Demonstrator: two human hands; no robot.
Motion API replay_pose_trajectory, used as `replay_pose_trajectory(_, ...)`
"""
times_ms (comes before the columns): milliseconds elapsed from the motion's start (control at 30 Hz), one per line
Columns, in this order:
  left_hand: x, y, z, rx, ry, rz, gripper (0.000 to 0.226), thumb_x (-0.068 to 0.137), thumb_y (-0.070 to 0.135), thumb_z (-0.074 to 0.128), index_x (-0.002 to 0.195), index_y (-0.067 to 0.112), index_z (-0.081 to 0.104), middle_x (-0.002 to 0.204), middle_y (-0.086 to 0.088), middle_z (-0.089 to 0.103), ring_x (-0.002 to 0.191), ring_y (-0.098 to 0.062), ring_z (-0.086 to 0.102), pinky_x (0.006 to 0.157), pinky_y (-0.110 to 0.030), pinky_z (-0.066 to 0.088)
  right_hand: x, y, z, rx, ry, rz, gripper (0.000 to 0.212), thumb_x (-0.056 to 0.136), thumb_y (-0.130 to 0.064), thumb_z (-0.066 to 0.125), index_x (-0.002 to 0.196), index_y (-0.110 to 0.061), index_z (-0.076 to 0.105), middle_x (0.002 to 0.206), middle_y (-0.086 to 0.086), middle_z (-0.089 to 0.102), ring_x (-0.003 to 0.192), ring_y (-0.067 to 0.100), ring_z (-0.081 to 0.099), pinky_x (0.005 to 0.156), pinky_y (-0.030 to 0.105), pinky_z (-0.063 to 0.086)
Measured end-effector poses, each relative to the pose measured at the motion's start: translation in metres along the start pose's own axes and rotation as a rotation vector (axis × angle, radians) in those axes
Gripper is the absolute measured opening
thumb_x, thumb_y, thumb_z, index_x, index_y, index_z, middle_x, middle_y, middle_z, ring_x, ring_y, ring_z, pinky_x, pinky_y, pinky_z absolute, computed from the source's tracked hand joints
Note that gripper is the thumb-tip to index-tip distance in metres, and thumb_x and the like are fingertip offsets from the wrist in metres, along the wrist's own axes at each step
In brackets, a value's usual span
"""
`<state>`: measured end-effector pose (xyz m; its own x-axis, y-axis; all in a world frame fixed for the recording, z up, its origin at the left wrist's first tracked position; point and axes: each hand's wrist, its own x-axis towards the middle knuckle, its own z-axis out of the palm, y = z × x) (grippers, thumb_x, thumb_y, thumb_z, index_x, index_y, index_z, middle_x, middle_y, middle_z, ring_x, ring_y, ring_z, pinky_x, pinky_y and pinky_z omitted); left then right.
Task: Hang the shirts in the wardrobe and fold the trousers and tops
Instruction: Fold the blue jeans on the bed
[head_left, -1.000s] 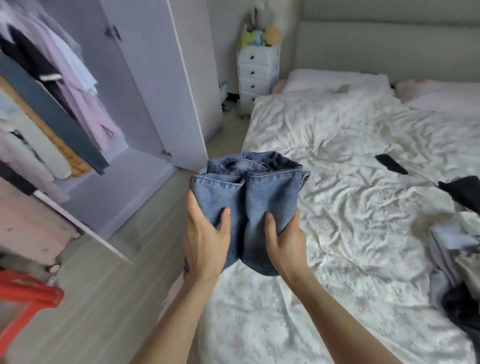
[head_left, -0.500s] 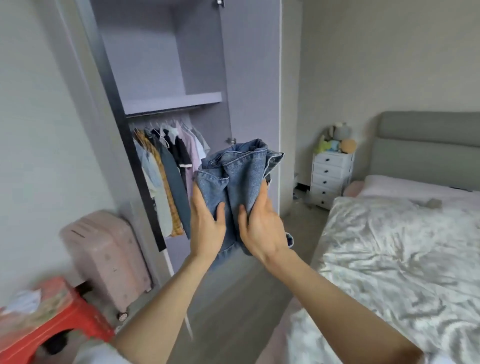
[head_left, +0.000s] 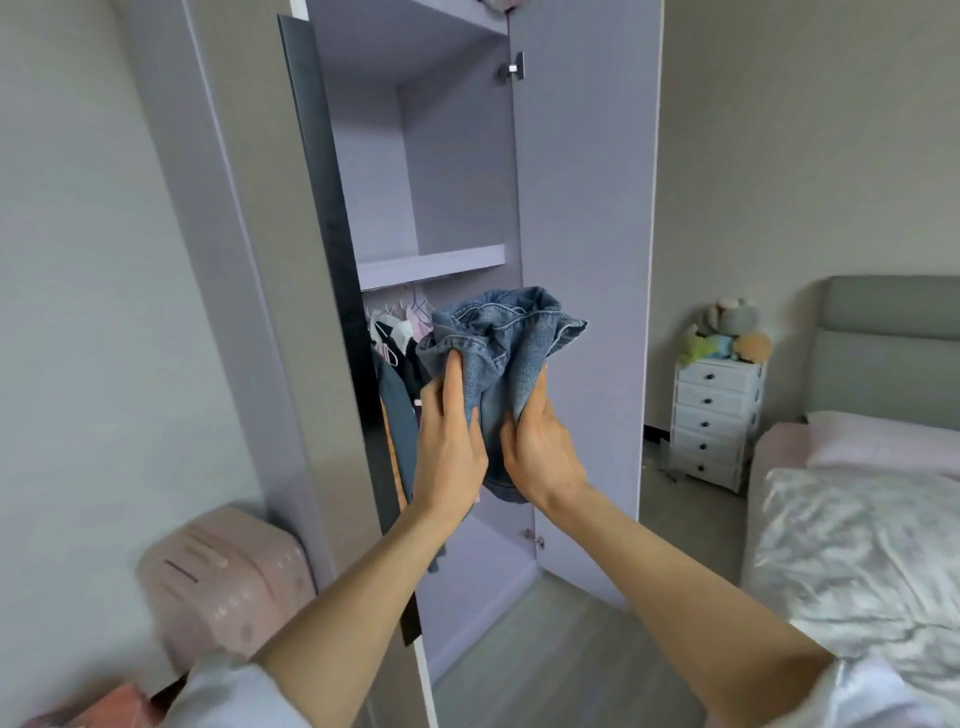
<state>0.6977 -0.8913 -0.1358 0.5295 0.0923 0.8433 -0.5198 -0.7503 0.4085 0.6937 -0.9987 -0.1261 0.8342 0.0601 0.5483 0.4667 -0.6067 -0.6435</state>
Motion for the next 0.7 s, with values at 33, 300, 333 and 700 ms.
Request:
replay_pose_trajectory(33, 0.01, -0.005, 0.009, 0.005, 0.014, 0.0, 0.059, 0.092, 0.003, 0.05, 0.145, 0.009, 0.024, 0.137, -0.016, 0.039, 0.128, -0.026, 0.037, 0.103, -0.037, 0.037, 0.013, 0.004, 0.001, -0.001, 0.003, -0.005, 0.069, 0.094, -0.017, 0.033, 0.147, -0.022, -0.011, 0.122, 0.018, 0.051, 0.096, 0.042, 0.054, 0.079, 0.048, 0.047)
replay_pose_trajectory(300, 0.099, -0.044, 0.104, -0.098, 0.039, -0.017, 0.062, 0.091, 0.001, 0.049, 0.146, 0.014, 0.023, 0.133, -0.015, 0.04, 0.121, -0.031, 0.047, 0.099, -0.036, 0.041, 0.139, 0.063, 0.012, 0.012, 0.088, -0.028, 0.067, 0.094, -0.016, 0.033, 0.147, -0.028, -0.004, 0.126, 0.014, 0.051, 0.096, 0.04, 0.056, 0.075, 0.04, 0.045)
replay_pose_trajectory(333, 0.113, -0.052, 0.12, -0.108, 0.045, -0.015, 0.062, 0.091, 0.001, 0.049, 0.146, 0.016, 0.023, 0.133, -0.014, 0.04, 0.12, -0.03, 0.048, 0.097, -0.033, 0.041, 0.16, 0.073, 0.015, 0.014, 0.096, -0.051, 0.066, 0.093, -0.016, 0.034, 0.147, -0.027, -0.003, 0.121, 0.015, 0.053, 0.094, 0.04, 0.056, 0.074, 0.039, 0.045)
replay_pose_trajectory(700, 0.322, -0.15, 0.298, -0.071, 0.138, 0.089, 0.065, 0.091, 0.005, 0.05, 0.146, 0.025, 0.022, 0.131, -0.005, 0.042, 0.115, -0.027, 0.051, 0.087, -0.027, 0.042, 0.438, 0.191, 0.044, 0.182, 0.179, -0.24, 0.065, 0.083, -0.028, 0.031, 0.141, -0.043, 0.005, 0.089, -0.005, 0.06, 0.069, 0.016, 0.058, 0.054, 0.024, 0.039)
